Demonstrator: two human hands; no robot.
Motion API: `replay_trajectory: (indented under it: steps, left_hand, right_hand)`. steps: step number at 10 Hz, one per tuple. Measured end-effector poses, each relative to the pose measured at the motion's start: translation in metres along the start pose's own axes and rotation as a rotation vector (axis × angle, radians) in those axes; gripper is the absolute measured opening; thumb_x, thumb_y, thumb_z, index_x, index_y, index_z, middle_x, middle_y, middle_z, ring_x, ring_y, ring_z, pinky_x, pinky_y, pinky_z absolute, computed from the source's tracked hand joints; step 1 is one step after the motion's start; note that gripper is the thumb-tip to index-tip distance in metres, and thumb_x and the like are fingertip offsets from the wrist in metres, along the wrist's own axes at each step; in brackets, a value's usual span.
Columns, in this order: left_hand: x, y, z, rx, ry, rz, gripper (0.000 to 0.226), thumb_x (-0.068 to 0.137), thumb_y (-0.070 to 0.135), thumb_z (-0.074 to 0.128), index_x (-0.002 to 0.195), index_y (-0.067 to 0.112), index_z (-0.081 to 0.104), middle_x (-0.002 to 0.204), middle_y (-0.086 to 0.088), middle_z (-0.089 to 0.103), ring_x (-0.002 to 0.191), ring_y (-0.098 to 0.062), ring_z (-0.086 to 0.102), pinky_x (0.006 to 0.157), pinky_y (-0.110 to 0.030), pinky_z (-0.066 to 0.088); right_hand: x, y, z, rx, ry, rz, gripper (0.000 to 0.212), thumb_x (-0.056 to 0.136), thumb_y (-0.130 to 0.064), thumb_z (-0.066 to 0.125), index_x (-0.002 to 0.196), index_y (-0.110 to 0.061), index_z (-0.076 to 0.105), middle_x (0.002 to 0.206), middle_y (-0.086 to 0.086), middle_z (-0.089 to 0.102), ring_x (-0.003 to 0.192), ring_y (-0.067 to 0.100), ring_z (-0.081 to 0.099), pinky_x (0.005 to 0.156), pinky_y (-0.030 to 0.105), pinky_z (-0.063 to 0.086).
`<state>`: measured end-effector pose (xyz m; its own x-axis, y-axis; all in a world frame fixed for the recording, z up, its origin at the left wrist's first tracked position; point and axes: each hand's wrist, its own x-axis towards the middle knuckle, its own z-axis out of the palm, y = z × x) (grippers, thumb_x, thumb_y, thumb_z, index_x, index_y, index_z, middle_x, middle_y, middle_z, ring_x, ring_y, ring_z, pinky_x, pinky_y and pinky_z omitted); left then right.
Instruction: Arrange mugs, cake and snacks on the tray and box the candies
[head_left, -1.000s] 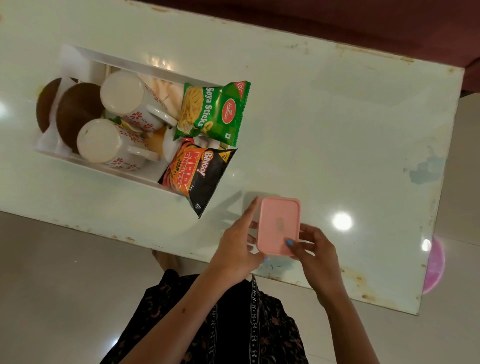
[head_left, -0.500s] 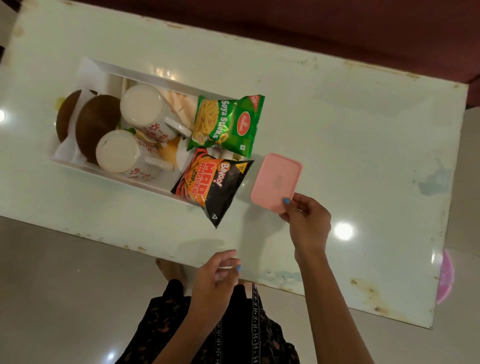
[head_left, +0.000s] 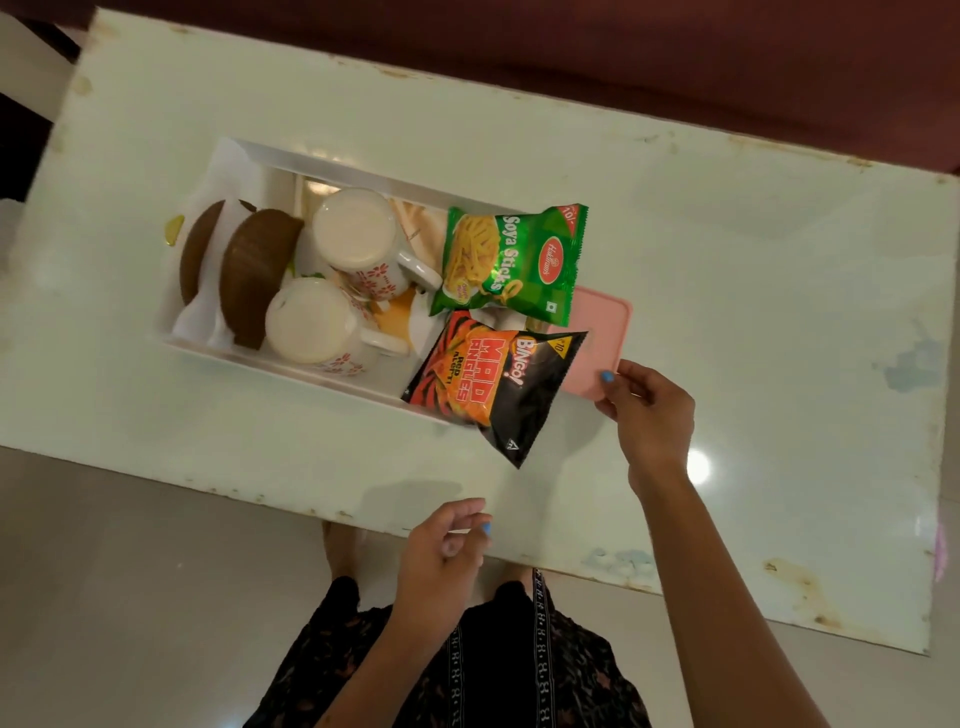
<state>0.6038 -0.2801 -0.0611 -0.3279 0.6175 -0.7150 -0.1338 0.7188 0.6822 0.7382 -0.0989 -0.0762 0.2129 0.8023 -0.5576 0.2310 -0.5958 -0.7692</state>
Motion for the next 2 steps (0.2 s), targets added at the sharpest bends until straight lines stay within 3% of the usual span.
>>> replay_trajectory:
  steps: [1,2]
  left_hand:
    - [0.001,-0.001,-0.022,0.022,-0.057,0.009,0.021,0.088,0.011,0.059,0.098,0.029,0.063,0.100,0.001,0.069,0.090,-0.020,0.067,0.081,-0.036,0.055]
    - [-0.006,0.004,-0.061,0.135,-0.111,0.034,0.017,0.089,0.019,0.058,0.104,0.024,0.063,0.099,0.008,0.068,0.089,-0.009,0.066,0.075,-0.015,0.050]
  right_hand:
    - [-0.004,-0.003,0.003,-0.024,-0.016,-0.018,0.033,0.087,-0.018,0.064,0.118,-0.007,0.062,0.099,0.008,0.068,0.077,0.016,0.067,0.080,0.032,0.056]
    - [-0.032,0.002,0.002,-0.101,0.070,0.008,0.039,0.090,-0.029,0.060,0.123,-0.011,0.057,0.103,0.010,0.066,0.080,0.020,0.066,0.079,0.036,0.056]
